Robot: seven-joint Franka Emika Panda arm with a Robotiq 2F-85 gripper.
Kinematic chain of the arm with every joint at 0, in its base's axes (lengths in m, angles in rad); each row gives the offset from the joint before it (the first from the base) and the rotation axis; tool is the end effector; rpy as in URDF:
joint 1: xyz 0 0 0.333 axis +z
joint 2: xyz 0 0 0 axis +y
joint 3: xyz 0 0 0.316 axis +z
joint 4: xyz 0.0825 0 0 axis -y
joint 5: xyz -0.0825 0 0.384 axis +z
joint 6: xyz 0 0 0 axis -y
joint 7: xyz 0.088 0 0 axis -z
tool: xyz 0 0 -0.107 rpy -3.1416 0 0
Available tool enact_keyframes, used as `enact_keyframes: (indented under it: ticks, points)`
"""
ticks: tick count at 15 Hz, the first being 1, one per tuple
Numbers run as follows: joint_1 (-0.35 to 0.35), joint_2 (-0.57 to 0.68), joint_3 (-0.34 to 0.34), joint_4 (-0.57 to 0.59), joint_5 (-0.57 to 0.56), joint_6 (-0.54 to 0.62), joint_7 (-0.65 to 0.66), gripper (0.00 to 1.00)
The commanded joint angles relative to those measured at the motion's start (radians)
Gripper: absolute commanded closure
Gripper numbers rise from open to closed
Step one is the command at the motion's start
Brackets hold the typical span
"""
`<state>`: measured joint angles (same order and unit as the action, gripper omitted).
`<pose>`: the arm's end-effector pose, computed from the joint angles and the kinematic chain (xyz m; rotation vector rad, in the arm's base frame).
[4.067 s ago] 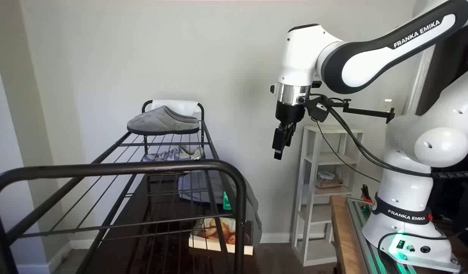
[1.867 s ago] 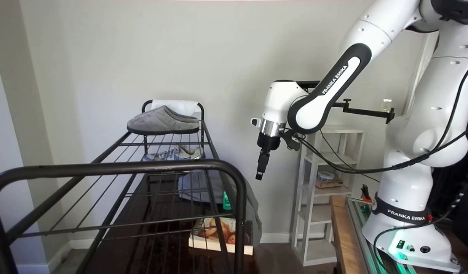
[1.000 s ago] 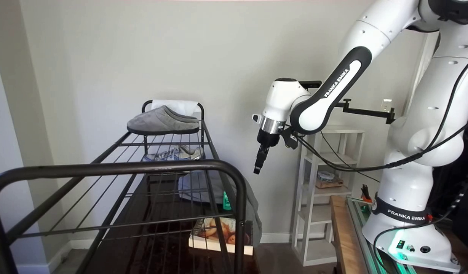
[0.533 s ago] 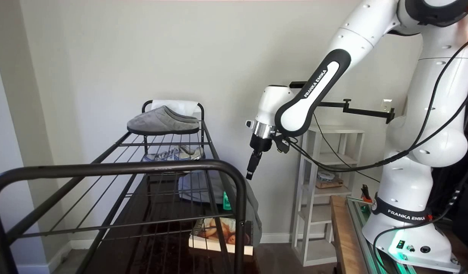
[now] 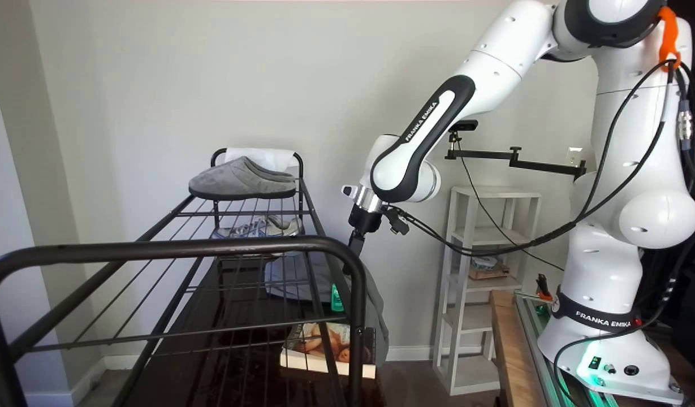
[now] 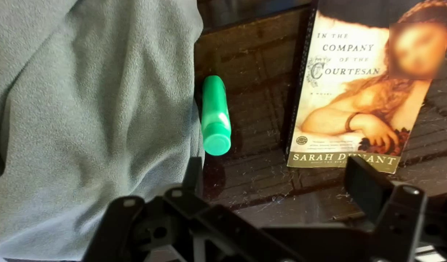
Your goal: Put the blue bottle on the book and put the grey cloth on the top rack
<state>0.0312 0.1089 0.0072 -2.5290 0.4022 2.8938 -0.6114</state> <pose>0.4826 -0.0046 0.2581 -3.0122 -0.4119 -0.4323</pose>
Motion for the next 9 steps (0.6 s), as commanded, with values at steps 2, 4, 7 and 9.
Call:
enact_keyframes:
  ticks: [2,4,7,9]
  points:
    - [-0.001,0.14,-0.002,0.075,-0.026,0.052,-0.063,0.0]
    - [0.006,0.192,-0.009,0.087,-0.046,0.083,-0.062,0.0]
    - [-0.02,0.244,0.035,0.106,0.005,0.165,-0.1,0.0]
    - [0.003,0.275,0.015,0.111,-0.026,0.223,-0.084,0.0]
